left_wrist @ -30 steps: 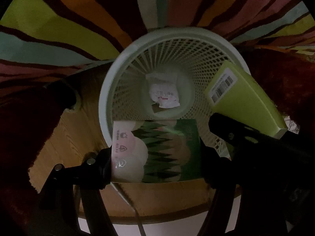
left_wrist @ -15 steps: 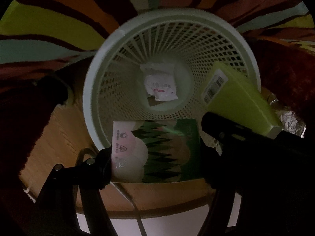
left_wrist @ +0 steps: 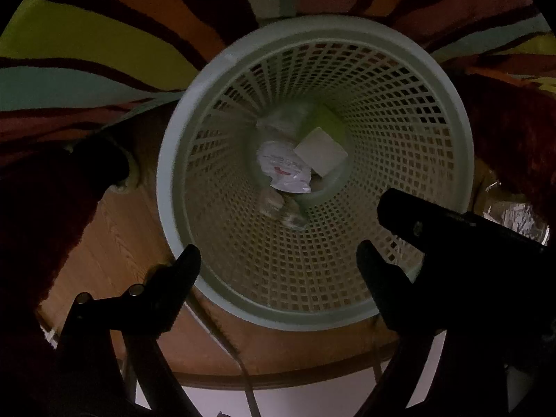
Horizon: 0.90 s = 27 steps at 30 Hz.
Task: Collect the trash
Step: 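Open both tools to drop the tissue pack and DHC box into the wastebasket, then move both open tools from the wastebasket back toward the items on the bed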
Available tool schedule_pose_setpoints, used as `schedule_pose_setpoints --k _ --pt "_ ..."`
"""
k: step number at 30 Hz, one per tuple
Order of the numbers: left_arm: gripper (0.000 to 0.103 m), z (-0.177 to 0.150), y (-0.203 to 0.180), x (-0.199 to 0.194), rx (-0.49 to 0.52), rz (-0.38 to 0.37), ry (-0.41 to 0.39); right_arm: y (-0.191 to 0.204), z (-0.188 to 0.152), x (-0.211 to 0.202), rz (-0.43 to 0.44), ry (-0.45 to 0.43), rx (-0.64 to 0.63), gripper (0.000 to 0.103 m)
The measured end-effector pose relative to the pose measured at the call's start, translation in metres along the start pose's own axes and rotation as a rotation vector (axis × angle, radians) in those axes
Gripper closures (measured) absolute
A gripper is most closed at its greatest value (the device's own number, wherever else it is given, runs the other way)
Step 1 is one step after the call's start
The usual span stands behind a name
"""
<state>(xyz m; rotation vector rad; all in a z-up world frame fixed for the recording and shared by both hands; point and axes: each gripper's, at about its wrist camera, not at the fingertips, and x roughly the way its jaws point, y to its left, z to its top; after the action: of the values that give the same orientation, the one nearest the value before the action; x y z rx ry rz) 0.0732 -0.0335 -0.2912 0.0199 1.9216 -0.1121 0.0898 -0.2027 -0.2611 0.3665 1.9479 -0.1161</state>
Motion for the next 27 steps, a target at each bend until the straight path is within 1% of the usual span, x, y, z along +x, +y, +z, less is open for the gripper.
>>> schedule_pose_setpoints --k 7,11,12,16,20,21,22,24,25,27 --pt "0.014 -0.003 0.006 -0.014 -0.027 0.003 -0.031 0.0 -0.005 -0.007 0.022 -0.014 0.012 0.019" --pt "0.014 -0.007 0.012 -0.025 -0.054 0.008 -0.077 0.0 -0.009 -0.017 0.038 -0.041 0.007 0.019" --pt "0.012 -0.008 0.012 -0.028 -0.062 0.008 -0.091 0.001 -0.011 -0.02 0.041 -0.053 0.004 0.019" --pt "0.011 -0.016 0.019 -0.049 -0.095 0.006 -0.184 0.003 -0.019 -0.04 0.05 -0.123 -0.021 0.019" --pt "0.011 -0.028 0.022 -0.08 -0.114 -0.018 -0.312 0.006 -0.031 -0.064 0.075 -0.211 -0.053 0.019" --pt "0.011 -0.034 0.023 -0.091 -0.12 -0.027 -0.353 0.007 -0.037 -0.076 0.087 -0.253 -0.068 0.019" --pt "0.011 -0.036 0.023 -0.098 -0.123 -0.03 -0.377 0.007 -0.039 -0.083 0.093 -0.275 -0.077 0.019" --pt "0.011 -0.046 0.024 -0.118 -0.131 -0.044 -0.452 0.008 -0.046 -0.097 0.1 -0.325 -0.097 0.019" --pt "0.011 -0.048 0.024 -0.125 -0.134 -0.05 -0.475 0.008 -0.052 -0.111 0.105 -0.379 -0.12 0.019" --pt "0.011 -0.055 0.025 -0.141 -0.143 -0.072 -0.52 0.008 -0.058 -0.124 0.11 -0.427 -0.133 0.018"
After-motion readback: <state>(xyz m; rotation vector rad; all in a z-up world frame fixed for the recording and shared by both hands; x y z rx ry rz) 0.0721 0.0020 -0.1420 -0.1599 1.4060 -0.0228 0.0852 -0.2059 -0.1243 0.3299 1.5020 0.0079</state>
